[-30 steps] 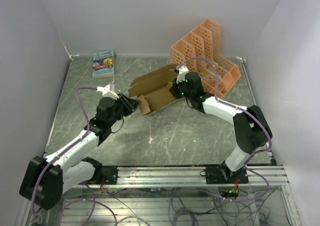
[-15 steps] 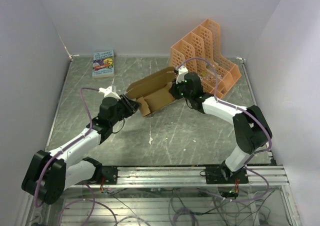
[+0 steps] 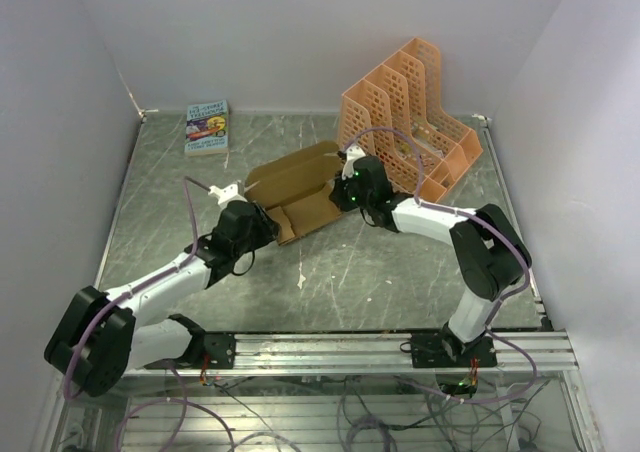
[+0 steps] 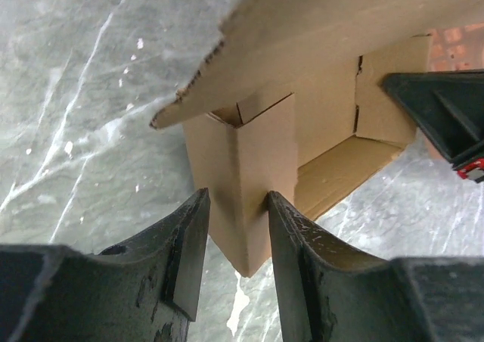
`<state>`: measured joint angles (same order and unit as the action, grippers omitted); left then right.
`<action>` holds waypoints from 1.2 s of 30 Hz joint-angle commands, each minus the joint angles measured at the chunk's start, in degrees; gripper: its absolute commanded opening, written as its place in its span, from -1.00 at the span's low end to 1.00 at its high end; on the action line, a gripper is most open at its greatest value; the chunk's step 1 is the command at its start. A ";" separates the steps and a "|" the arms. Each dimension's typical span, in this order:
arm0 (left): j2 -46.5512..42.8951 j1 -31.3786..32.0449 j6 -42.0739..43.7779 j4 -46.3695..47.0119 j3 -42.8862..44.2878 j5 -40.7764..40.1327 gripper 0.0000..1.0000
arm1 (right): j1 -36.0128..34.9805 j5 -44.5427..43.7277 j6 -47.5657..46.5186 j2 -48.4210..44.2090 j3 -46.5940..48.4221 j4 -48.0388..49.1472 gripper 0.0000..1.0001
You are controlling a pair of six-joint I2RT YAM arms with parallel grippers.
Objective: Fold the paper box
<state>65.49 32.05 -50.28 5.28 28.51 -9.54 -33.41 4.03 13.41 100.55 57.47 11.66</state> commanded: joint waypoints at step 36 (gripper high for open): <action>-0.32 5.12 10.71 -10.65 5.12 -21.89 -0.67 | -5.61 14.44 -12.74 -9.88 -0.53 -0.05 0.25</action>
<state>67.35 36.93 -44.77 -5.72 31.24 -27.94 -40.07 6.22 10.02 95.98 54.41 15.27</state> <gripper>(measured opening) 0.193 0.503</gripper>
